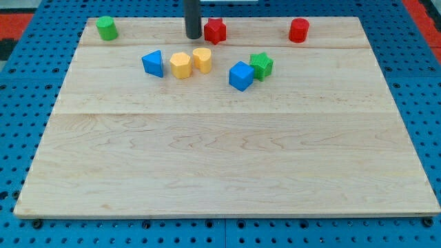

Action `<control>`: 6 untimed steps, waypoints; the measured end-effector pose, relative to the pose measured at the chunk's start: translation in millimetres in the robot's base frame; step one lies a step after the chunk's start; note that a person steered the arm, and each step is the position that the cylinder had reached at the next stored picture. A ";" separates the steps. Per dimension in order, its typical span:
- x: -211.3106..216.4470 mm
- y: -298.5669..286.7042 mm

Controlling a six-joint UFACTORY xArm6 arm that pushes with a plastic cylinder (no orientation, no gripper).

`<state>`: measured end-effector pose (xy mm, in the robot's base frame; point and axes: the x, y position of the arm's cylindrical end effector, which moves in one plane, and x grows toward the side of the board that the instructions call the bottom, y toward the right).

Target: Push the yellow hexagon to the bottom right of the yellow heart

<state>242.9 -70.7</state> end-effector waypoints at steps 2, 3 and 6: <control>-0.5 -6.8; 5.9 -6.8; 105.9 -36.5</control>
